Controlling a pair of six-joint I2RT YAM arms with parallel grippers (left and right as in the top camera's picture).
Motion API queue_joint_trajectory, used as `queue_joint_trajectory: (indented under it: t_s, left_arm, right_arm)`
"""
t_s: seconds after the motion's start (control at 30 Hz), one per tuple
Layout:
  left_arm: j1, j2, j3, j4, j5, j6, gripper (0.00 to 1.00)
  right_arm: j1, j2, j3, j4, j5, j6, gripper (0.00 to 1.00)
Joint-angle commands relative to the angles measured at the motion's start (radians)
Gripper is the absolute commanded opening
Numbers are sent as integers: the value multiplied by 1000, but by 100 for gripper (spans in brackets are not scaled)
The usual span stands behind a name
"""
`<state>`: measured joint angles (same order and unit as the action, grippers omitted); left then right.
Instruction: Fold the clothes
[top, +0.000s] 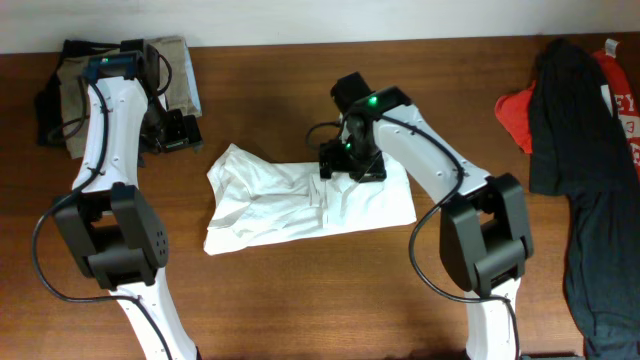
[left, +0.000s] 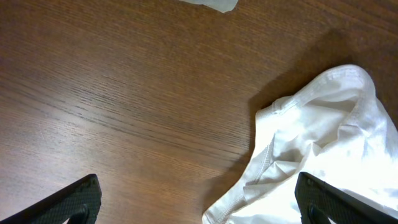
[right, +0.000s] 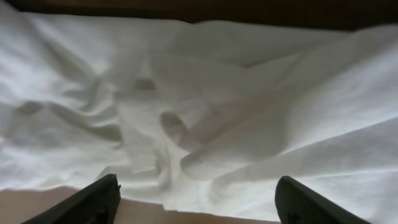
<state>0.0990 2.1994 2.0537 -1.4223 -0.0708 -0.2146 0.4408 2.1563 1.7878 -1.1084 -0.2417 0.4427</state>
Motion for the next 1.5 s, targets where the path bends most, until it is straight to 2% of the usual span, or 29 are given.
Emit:
queue_joint_trajectory:
  t_s: [0.0,0.03,0.17,0.2,0.27,0.3,0.33,0.37,0.43,0.63,0.7,0.8,0.83,0.9,0.93,1.0,1.03,1.17,1.23,1.3,1.37,1.43,1.47]
  left_arm:
    - [0,-6,10,-3,4,-8,99]
    - [0,-6,10,-3,4,-8,99]
    - [0,-6,10,0,4,-8,99]
    - [0,-6,10,0,4,-8,99]
    - [0,-6,10,0,4,-8,99]
    - [0,-6,10,0,4,-8,99]
    - [0,-6,10,0,4,-8,99]
    - [0,-6,10,0,4,-8,99]
    - [0,-6,10,1,4,-8,99]
    - [0,-6,10,7,4,-8,99]
    - [0,-6,10,7,4,-8,99]
    - [0,-6,10,6,4,-8,99]
    - [0,-6,10,6,4,-8,99]
    - [0,-6,10,6,4,-8,99]
    - [0,-6,10,6,4,-8,99]
    - [0,-6,10,4,4,-8,99]
    - [0,-6,10,4,4,-8,99]
    - [0,-6,10,5,3,-8,99]
    - [0,-6,10,8,4,-8,99]
    - [-1,-6,10,7,4,-8,99]
    - [-1,-6,10,7,4,-8,99]
    - [-1,-6,10,5,23,-8,99]
    - [-1,-6,10,5,62,-8,99]
  right_arm:
    - [-1,19,-11,-11,134,110,80]
    - [-1,26,-11,-15,153,140,79]
    - [0,57,-11,26,142,144,54]
    - [-1,57,-11,29,142,161,45]
    - [-1,57,-11,48,142,169,15]
    - [-1,57,-11,52,142,169,10]
    - [-1,57,-11,58,142,180,10]
    - [-5,57,-8,57,142,179,18]
    - [-17,57,-8,35,142,179,41]
    - [-17,57,-8,36,111,164,35]
    - [-9,57,-9,35,111,165,29]
    - [13,57,-9,50,116,165,33]
    - [17,57,-9,50,116,165,38]
    - [18,57,-10,49,116,165,38]
    - [18,57,-11,47,116,165,32]
    - [18,59,-11,50,119,169,4]
    - [18,59,-11,56,119,169,4]
    - [-6,59,47,117,-3,169,4]
    - [0,59,46,173,-12,169,12]
    - [11,59,46,245,-7,169,12]
    - [15,66,46,291,4,168,22]
    - [29,84,46,298,32,168,20]
    - [32,82,47,298,31,168,29]
